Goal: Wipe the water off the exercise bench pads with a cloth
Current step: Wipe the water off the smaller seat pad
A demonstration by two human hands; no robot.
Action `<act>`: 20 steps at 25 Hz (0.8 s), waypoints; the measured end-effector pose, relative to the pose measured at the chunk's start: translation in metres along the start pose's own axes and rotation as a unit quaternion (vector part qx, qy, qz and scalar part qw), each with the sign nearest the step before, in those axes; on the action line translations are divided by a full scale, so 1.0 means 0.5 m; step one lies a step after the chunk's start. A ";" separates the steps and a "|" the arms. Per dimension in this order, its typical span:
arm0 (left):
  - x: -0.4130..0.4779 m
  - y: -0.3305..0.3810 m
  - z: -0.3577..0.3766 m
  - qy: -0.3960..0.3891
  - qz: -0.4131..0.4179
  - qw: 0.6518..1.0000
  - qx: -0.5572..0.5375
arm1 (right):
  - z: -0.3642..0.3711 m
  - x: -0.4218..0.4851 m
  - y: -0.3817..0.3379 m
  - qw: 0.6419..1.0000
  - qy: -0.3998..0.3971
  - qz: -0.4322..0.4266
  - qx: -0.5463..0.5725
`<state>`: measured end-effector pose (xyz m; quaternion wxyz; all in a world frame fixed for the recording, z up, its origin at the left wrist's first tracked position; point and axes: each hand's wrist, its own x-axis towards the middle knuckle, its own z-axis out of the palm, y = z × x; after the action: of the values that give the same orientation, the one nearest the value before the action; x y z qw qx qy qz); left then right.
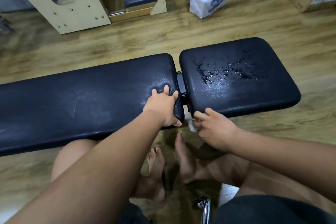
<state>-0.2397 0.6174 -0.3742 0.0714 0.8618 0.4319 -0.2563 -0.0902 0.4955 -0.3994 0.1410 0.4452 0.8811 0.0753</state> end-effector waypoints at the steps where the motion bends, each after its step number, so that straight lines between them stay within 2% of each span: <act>1: 0.001 -0.002 -0.001 0.001 0.001 1.000 0.002 | 0.004 -0.012 0.009 1.000 0.024 -0.005 -0.003; 5: -0.003 -0.001 -0.003 0.009 0.004 1.000 -0.001 | 0.023 -0.066 0.094 0.996 0.061 -0.060 -0.016; 7: -0.007 -0.001 -0.002 0.012 0.003 1.000 -0.004 | 0.048 -0.147 0.156 0.996 0.078 -0.045 0.014; 10: -0.008 0.000 -0.001 0.015 0.002 1.000 -0.004 | 0.088 -0.288 0.209 0.993 0.052 0.084 0.071; 12: -0.007 0.001 0.000 0.013 -0.002 1.000 -0.002 | 0.095 -0.307 0.195 0.975 0.047 0.179 0.127; 14: -0.009 0.007 -0.001 0.007 -0.005 1.000 -0.002 | 0.099 -0.256 0.123 0.953 0.107 0.224 0.172; 16: -0.011 0.012 -0.004 0.004 -0.006 1.000 0.002 | 0.082 -0.142 0.030 0.949 0.171 0.174 0.200; 18: -0.017 0.010 -0.003 -0.005 -0.005 1.000 -0.003 | 0.066 -0.044 -0.025 0.960 0.165 0.114 0.195; 20: -0.015 0.010 -0.003 -0.002 -0.005 1.000 0.000 | 0.058 -0.065 0.030 0.975 0.154 0.075 0.143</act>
<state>-0.2387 0.6093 -0.3694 0.0711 0.8589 0.4364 -0.2584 -0.0513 0.4783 -0.4174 -0.0674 0.5088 0.8578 0.0267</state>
